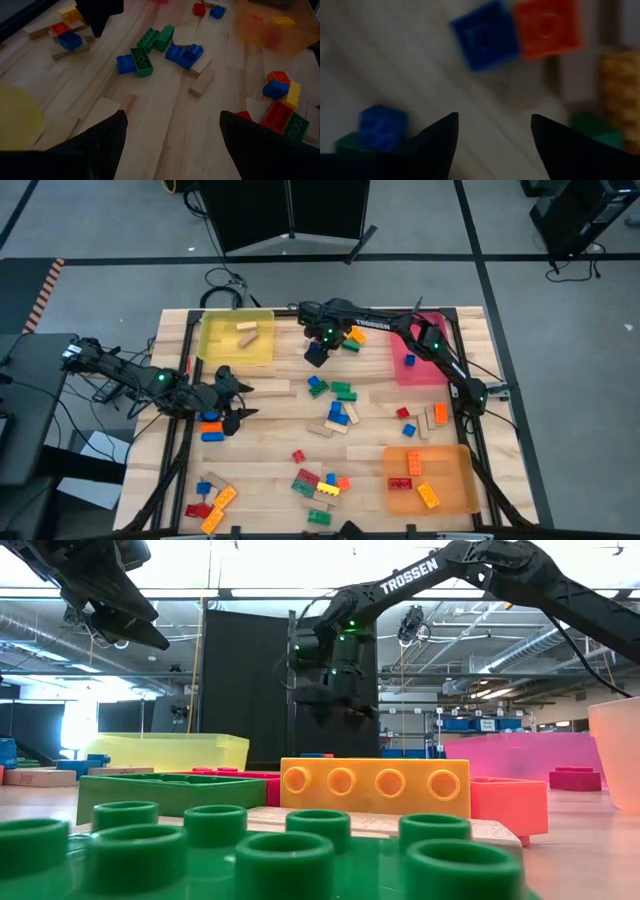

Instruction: Sort blocks by size

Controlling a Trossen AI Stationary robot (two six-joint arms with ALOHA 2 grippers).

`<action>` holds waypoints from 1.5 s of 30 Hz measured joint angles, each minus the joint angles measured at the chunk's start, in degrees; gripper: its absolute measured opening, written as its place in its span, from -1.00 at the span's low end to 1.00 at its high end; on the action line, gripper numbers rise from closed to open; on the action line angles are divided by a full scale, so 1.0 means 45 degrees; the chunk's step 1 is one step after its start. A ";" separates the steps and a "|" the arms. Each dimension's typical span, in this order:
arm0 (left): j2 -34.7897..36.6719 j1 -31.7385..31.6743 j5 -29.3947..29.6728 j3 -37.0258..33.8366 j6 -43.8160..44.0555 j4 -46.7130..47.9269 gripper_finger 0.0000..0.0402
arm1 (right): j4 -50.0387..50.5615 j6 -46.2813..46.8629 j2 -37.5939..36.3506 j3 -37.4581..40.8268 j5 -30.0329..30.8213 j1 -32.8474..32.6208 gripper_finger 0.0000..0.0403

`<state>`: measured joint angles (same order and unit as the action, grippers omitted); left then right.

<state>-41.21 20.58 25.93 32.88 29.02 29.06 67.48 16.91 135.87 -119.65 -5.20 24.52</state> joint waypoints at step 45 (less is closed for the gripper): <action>0.0000 0.0000 0.0005 0.0000 0.0379 -0.0009 0.61 | -0.3032 -0.1688 0.0000 0.1433 -0.0110 0.0522 0.29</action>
<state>-41.21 20.58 25.96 32.88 30.72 29.02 53.84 9.32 135.87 -113.20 -5.69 26.87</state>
